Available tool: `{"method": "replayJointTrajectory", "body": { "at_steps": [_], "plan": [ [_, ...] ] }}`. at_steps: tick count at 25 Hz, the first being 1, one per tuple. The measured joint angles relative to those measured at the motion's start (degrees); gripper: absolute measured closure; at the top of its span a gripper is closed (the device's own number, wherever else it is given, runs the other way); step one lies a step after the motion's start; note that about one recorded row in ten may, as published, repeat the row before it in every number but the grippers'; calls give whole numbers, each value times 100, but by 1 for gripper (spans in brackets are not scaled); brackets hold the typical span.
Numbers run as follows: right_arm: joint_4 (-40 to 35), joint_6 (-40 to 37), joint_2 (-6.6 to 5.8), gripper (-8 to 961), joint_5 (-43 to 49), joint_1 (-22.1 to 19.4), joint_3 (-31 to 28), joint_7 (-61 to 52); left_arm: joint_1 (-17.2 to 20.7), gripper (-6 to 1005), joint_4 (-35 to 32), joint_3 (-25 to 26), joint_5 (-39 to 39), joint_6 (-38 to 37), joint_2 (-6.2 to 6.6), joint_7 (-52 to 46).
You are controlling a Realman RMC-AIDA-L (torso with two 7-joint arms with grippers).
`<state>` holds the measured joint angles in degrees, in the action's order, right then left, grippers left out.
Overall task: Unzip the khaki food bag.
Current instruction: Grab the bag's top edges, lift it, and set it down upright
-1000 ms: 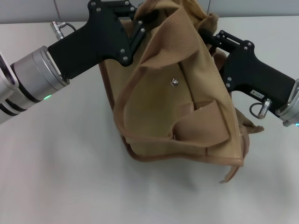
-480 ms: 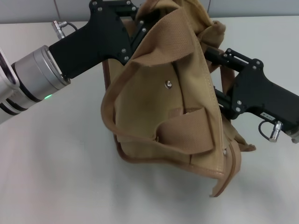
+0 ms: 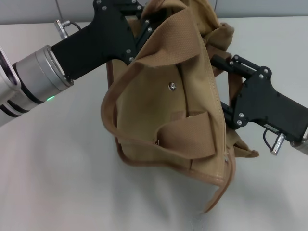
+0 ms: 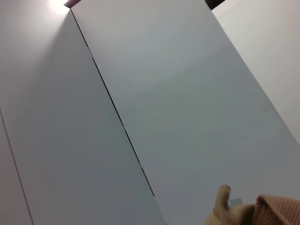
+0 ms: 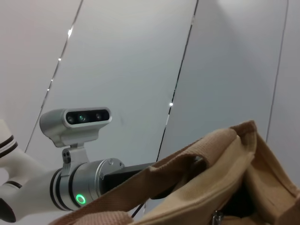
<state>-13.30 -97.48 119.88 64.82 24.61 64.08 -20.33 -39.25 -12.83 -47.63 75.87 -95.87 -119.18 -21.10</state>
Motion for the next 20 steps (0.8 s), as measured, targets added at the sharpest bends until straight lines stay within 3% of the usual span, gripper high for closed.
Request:
{"method": "replayJointTrajectory", "body": {
  "at_steps": [14, 20],
  "plan": [
    [252, 353, 1, 342, -70, 608, 9, 27, -23, 940, 17, -16, -8, -9, 0, -10],
    [289, 491, 0, 559, -268, 701, 57, -1, -23, 940, 18, -19, -9, -24, 0, -18]
  ]
}}
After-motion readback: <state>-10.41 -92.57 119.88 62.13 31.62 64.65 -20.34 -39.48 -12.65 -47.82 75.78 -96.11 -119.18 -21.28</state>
